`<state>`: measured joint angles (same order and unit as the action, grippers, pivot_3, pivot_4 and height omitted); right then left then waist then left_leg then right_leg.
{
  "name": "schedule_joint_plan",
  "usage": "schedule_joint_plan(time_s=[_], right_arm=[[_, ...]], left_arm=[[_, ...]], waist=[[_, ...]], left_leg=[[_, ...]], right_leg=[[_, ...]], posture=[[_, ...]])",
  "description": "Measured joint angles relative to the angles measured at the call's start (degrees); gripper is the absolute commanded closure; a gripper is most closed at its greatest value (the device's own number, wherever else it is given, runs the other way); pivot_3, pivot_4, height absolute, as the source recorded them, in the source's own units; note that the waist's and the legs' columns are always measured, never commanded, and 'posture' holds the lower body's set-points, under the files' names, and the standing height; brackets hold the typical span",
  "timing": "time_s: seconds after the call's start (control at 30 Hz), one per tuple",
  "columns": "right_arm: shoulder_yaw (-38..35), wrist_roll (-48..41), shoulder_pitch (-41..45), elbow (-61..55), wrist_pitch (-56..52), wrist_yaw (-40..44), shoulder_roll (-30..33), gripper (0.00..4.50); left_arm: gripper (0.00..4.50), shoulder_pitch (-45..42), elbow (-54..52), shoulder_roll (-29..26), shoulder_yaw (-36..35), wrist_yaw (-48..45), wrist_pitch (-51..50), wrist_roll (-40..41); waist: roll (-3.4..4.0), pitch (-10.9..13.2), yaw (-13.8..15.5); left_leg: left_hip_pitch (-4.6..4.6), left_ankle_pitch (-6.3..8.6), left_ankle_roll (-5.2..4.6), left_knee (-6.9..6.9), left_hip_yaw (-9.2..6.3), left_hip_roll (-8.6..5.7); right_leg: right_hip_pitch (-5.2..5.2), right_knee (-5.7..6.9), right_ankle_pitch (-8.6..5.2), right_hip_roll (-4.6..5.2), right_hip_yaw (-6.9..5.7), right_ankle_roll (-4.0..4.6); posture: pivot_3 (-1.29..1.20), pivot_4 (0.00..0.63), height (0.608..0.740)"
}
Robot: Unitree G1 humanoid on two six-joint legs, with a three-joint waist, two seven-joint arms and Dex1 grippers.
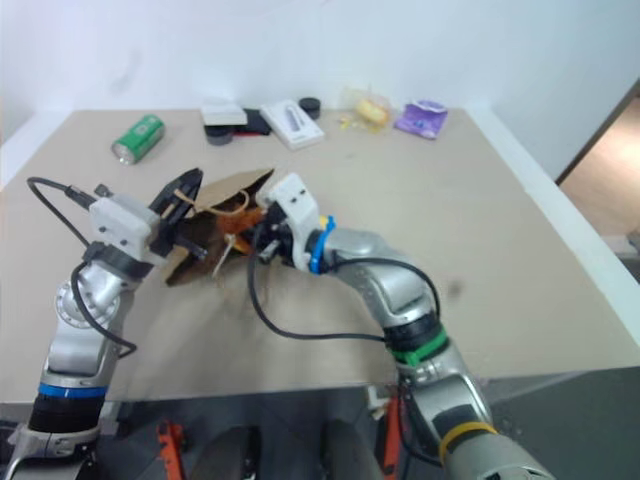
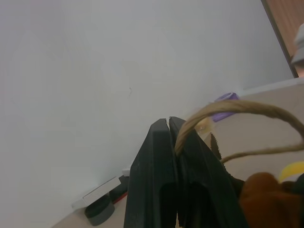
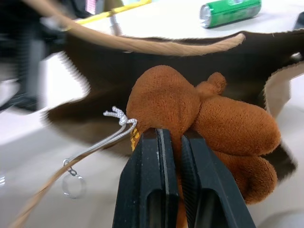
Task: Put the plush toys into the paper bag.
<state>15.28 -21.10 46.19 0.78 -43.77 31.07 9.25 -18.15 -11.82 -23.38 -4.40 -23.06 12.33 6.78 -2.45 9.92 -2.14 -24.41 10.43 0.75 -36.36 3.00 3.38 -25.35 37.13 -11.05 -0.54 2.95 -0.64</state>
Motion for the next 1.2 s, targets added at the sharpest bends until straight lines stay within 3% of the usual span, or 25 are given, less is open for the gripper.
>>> schedule_joint_plan(time_s=[0.33,0.53,0.67,0.83,1.03,1.2], right_arm=[[0.39,4.1,1.95,8.11,3.26,-4.17,-10.73,4.49],[-0.52,9.46,3.97,14.93,6.76,-10.23,-11.57,4.49],[-0.69,10.16,3.82,13.95,8.96,-8.49,-10.35,2.63],[-0.67,7.97,1.81,4.82,8.25,-3.67,-8.31,0.22],[0.46,2.89,-3.96,-8.83,3.05,6.73,1.58,0.11],[-7.41,-2.82,-6.87,-15.02,-1.57,8.94,8.88,0.11]], left_arm=[[4.5,0.16,-0.82,0.43,0.0,0.15,-1.33,-0.01],[4.5,0.43,-1.22,0.56,-0.02,0.23,-1.56,-0.04],[4.5,0.72,-1.31,0.69,-0.02,0.29,-1.58,-0.05],[4.5,0.75,-1.36,0.94,-0.02,0.31,-1.61,-0.06],[4.5,0.86,-1.35,1.21,-0.06,0.25,-1.62,-0.06],[4.5,0.79,-1.15,1.22,-0.11,0.22,-1.63,-0.03]], waist=[[0.01,0.0,-0.1],[0.01,0.0,-0.36],[0.01,0.0,-0.43],[0.01,0.0,-0.43],[0.0,0.0,-0.29],[0.0,0.0,-0.33]], left_leg=[[-0.01,0.01,0.02,0.05,-0.04,0.18],[-0.03,0.01,0.02,0.02,0.01,0.14],[-0.05,0.05,0.08,0.06,-0.02,0.19],[-0.04,0.07,0.09,0.15,-0.08,0.23],[-0.06,0.07,0.1,0.1,-0.05,0.15],[0.0,0.08,0.1,0.08,-0.05,0.18]], right_leg=[[-0.04,0.01,0.01,-0.14,-0.07,0.1],[-0.05,-0.01,0.03,-0.08,-0.04,0.11],[-0.08,-0.01,-0.02,-0.14,-0.06,0.17],[-0.09,0.0,-0.08,-0.18,-0.13,0.24],[-0.07,-0.02,-0.09,-0.08,-0.11,0.19],[-0.06,0.0,-0.08,-0.14,-0.11,0.23]], posture=[[0.0,0.15,0.74],[0.0,0.15,0.74],[0.0,0.15,0.74],[0.0,0.15,0.74],[0.0,0.15,0.74],[0.0,0.15,0.74]])
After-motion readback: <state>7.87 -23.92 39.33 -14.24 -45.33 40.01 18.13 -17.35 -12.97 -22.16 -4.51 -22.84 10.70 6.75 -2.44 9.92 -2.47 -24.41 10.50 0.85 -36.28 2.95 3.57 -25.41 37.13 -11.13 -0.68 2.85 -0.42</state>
